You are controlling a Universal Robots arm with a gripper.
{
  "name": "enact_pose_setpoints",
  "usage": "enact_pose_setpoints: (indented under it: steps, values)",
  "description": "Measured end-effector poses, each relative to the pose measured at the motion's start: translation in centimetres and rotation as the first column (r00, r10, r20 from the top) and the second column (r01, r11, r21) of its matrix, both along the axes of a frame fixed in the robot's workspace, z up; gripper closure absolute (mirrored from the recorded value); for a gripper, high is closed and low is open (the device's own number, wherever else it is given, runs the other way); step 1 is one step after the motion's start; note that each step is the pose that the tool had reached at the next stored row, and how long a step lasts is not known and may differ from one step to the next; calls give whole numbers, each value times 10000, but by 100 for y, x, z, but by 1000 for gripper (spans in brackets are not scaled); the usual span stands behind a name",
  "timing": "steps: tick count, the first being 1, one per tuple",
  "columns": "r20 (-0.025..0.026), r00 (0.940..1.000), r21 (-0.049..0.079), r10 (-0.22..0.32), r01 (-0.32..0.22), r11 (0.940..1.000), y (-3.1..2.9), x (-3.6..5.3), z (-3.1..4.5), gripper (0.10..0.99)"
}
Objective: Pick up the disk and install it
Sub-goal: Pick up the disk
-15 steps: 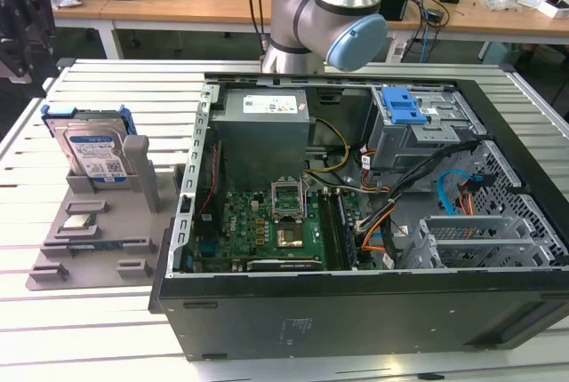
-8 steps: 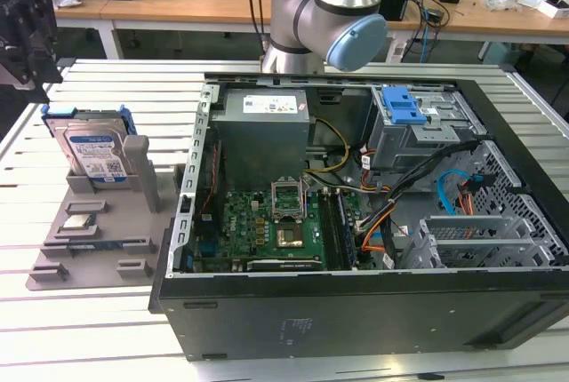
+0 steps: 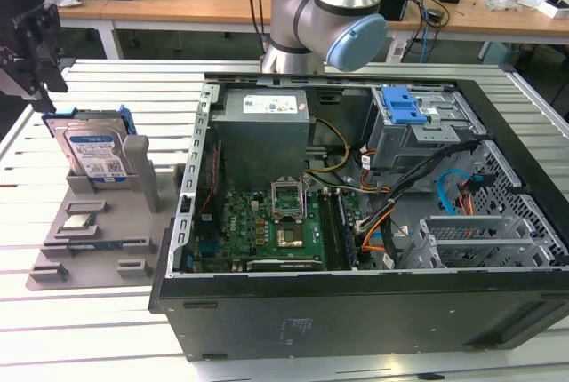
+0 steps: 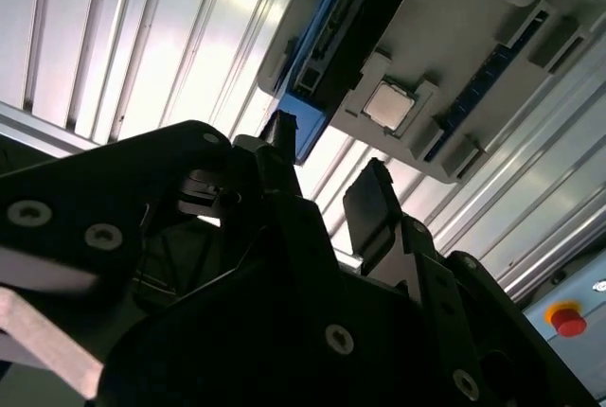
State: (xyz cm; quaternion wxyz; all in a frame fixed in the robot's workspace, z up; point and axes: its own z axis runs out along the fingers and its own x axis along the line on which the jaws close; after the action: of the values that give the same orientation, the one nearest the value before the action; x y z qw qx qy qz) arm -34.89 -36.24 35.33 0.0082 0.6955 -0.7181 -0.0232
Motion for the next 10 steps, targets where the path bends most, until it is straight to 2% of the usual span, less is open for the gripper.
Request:
enact_pose_setpoints:
  steps: [5,10]
  values:
    - [2,10000,-5,58,-58,10000,34,22,-94,604]
    - [4,9999,-6,120,-120,9999,76,47,-150,604]
